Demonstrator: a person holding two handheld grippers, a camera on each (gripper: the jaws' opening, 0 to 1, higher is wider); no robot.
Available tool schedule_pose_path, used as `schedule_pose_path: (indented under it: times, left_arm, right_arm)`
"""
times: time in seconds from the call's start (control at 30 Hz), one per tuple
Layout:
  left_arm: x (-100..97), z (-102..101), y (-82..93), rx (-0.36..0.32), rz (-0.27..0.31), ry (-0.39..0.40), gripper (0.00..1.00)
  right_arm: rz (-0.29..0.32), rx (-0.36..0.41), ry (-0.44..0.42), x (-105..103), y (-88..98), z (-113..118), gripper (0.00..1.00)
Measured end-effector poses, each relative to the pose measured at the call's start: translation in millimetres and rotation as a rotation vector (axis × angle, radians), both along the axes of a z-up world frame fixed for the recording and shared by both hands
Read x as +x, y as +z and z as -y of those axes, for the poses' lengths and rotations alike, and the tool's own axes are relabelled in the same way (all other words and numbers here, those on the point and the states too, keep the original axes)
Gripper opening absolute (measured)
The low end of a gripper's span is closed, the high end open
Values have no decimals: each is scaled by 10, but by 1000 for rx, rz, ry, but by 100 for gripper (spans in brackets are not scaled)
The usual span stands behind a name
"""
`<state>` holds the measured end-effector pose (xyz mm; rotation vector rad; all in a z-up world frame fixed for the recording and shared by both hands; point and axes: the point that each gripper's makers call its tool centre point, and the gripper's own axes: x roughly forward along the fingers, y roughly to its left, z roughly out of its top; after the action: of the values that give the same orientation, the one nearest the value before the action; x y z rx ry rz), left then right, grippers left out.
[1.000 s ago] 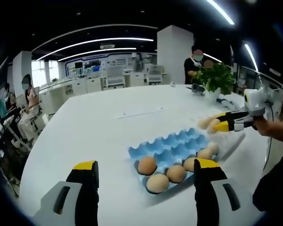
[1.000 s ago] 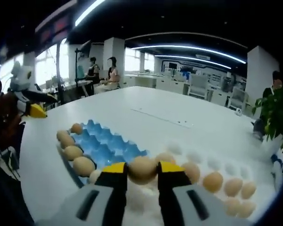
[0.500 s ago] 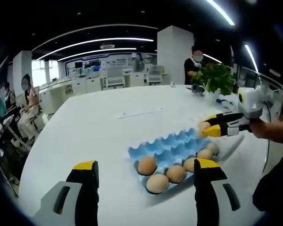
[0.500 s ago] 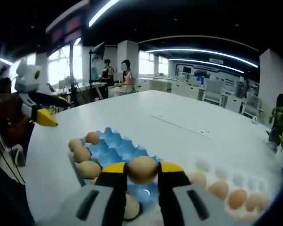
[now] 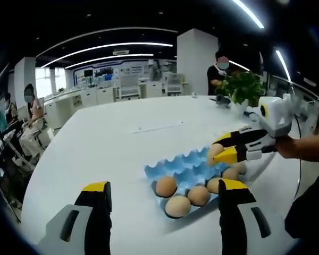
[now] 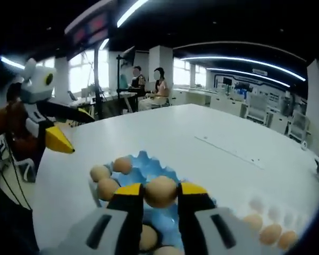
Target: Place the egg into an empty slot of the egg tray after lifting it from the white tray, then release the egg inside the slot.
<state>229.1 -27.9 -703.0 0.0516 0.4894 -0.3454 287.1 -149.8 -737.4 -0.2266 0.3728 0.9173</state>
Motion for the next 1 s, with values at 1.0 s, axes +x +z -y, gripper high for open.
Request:
schedule_pose_path:
  times: [1.0]
  left_arm:
    - [-14, 1, -33, -7, -10, -3, 83]
  right_arm:
    - [-48, -25, 126, -15, -311, -688, 24]
